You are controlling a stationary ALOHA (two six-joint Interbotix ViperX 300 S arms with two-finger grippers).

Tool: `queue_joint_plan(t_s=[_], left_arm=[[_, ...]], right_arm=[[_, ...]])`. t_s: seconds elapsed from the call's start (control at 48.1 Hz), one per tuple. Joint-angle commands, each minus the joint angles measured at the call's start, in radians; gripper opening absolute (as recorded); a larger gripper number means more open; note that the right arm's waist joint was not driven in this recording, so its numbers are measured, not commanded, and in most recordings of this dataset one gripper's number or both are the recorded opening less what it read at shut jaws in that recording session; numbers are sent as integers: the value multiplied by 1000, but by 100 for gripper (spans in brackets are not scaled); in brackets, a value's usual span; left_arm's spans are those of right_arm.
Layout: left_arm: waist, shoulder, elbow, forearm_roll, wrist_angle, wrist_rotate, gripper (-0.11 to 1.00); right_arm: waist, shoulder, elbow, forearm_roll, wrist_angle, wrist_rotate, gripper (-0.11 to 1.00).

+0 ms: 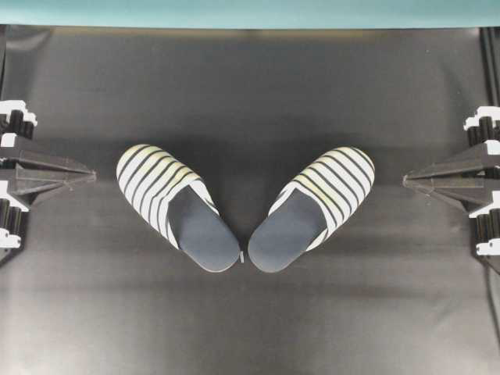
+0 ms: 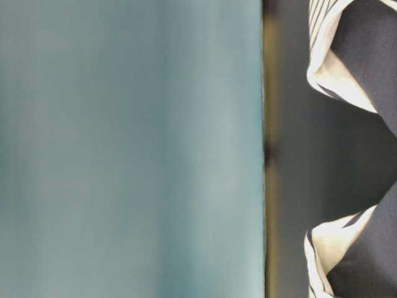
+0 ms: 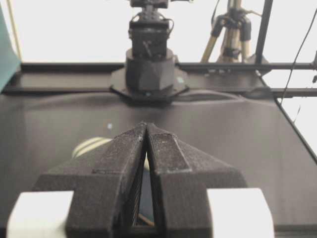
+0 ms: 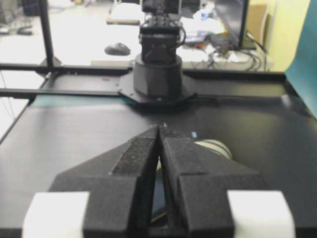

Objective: Arrange the slippers with the left arm.
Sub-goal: 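Move the left gripper toward the left striped slipper's heel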

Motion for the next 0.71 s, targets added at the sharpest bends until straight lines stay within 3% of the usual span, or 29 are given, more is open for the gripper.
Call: queue_joint_plan(t_s=[0.0, 0.104, 0.374, 0.582, 0.686], left_arm=[[8, 17, -28, 41, 74, -38, 5], [17, 44, -80, 41, 195, -101, 0], [77, 147, -170, 43, 407, -233, 0], [101, 250, -265, 43, 575, -453, 0], [97, 313, -316, 44, 670, -522, 1]], right_arm=[[0, 12, -3, 2, -6, 0, 4], [0, 9, 3, 2, 6, 0, -1], [0, 8, 2, 3, 51, 11, -1], [0, 6, 5, 3, 57, 11, -1], [0, 6, 5, 3, 66, 11, -1]])
